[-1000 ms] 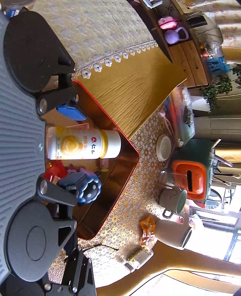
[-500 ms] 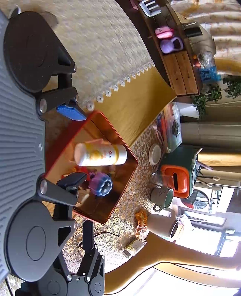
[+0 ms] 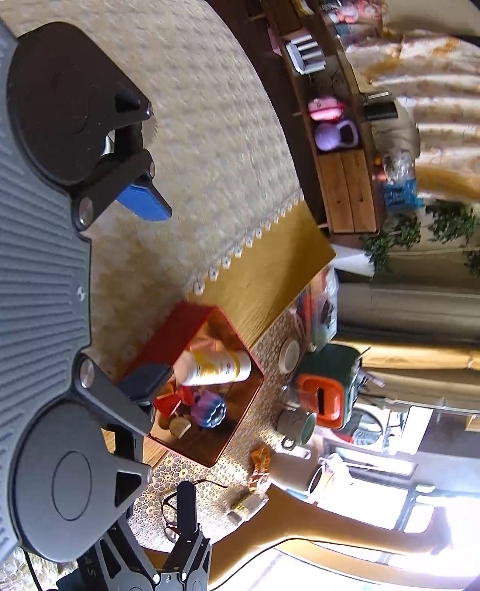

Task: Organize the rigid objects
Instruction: 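Withdraw both tools from the red box back over the table items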

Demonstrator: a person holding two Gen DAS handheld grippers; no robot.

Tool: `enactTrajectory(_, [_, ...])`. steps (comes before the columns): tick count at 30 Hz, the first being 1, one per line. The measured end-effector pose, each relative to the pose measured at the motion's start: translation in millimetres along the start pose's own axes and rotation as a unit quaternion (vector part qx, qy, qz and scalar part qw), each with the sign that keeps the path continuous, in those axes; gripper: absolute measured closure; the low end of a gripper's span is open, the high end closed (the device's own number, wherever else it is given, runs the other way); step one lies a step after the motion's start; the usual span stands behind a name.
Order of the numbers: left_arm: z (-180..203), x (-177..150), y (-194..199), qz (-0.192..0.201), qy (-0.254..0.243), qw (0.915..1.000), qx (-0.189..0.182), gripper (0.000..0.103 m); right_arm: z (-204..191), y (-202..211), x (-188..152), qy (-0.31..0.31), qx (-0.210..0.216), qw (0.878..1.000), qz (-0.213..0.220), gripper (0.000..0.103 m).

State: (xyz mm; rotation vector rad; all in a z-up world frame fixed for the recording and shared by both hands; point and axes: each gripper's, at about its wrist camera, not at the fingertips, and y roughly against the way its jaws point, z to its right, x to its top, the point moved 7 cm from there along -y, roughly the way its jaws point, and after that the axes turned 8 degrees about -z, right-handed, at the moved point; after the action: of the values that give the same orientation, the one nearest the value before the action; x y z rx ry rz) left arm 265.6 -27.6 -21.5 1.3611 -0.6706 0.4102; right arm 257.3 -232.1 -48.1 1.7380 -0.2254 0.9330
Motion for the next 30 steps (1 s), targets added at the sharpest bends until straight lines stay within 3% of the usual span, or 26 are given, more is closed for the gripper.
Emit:
enactTrajectory(8, [-45,-29,25,0.011,0.020,0.9993,0.030,0.019,-38,0,-4,0.012,0.021,1.000,0.002,0.000])
enactTrajectory(19, [-105,-72,39,0.011,0.033,0.9957,0.086,0.017,-88,-16,-11,0.031,0.033,0.999,-0.013,0.000])
enactTrajectory(30, [-161,-107,23,-0.007,0.091,0.9879,0.125,0.017,-124,-42,-10,0.054,0.042,0.997,-0.032,0.000])
